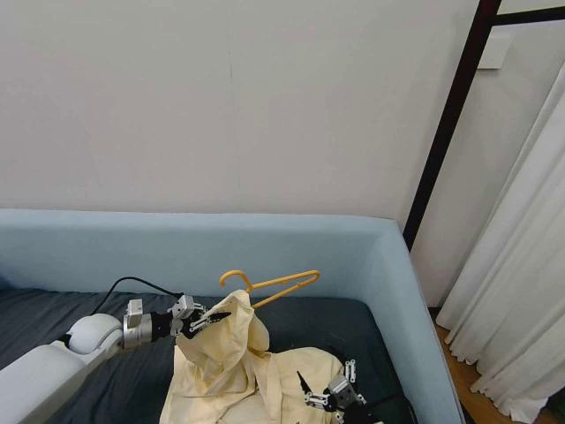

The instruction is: Pick up the clothes from the sofa and hang them on the clothes hanger.

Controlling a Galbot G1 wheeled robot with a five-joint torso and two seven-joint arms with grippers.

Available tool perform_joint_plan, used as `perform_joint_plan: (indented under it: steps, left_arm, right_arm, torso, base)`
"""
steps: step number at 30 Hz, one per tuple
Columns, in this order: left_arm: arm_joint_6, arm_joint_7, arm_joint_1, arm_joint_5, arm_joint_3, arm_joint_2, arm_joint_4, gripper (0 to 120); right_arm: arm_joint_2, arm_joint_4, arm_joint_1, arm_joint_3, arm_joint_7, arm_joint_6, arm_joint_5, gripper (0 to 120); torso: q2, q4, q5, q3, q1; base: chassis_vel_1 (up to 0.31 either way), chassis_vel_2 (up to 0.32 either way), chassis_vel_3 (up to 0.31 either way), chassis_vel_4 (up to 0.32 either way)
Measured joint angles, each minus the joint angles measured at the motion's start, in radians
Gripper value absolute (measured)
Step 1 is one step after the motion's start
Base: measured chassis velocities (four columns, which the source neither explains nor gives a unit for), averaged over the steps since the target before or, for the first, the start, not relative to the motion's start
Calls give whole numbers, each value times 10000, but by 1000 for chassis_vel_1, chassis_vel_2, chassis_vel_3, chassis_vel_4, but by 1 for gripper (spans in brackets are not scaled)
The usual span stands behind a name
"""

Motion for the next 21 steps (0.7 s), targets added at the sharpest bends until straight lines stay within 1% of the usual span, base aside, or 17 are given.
perform_joint_plan:
  steps: [2, 5, 9, 10, 13, 14, 18, 19, 21]
  left_arm:
    - [-29, 10, 138, 0, -112, 53, -64, 1]
    - [-37, 14, 180, 3, -127, 45, -89, 1]
    - [-41, 11, 177, 3, -101, -10, -84, 1]
    - [-46, 7, 179, 17, -79, -48, -72, 1]
    - [-52, 3, 192, 34, -37, -90, -87, 1]
    - [-52, 3, 192, 34, -37, -90, -87, 1]
    - [-65, 3, 198, 70, -7, -119, -63, 1]
    - [-65, 3, 198, 70, -7, -119, -63, 1]
    - [-69, 3, 201, 83, 22, -157, -53, 1]
  right_arm:
    - [-55, -148, 361, -303, -387, -126, 529, 100]
    - [-157, -244, 614, -542, -658, -237, 893, 100]
    - [-188, -244, 698, -677, -702, -402, 1034, 100]
    - [-164, -226, 790, -851, -675, -638, 1282, 100]
    - [97, -274, 1050, -1169, -370, -1264, 1832, 100]
    - [97, -274, 1050, -1169, -370, -1264, 1832, 100]
    - [200, -132, 1135, -1638, -69, -1946, 2232, 100]
    - [200, -132, 1135, -1638, -69, -1946, 2232, 100]
    - [190, -55, 1191, -1967, 37, -2211, 2339, 100]
  torso:
    - [0, 2, 1, 0, 0]
    - [0, 3, 0, 0, 0]
    - [0, -2, 0, 0, 1]
    - [0, -4, -1, 1, 1]
    - [-1, 1, 0, 0, 1]
    - [-1, 1, 0, 0, 1]
    - [-1, -1, 0, 0, 1]
    - [-1, -1, 0, 0, 1]
    - [-1, 0, 0, 0, 1]
  base:
    - [0, 0, 0, 0]
    - [0, 0, 0, 0]
    - [0, 0, 0, 0]
    - [0, 0, 0, 0]
    - [0, 0, 0, 0]
    - [0, 0, 0, 0]
    - [0, 0, 0, 0]
    - [0, 0, 0, 0]
    - [0, 0, 0, 0]
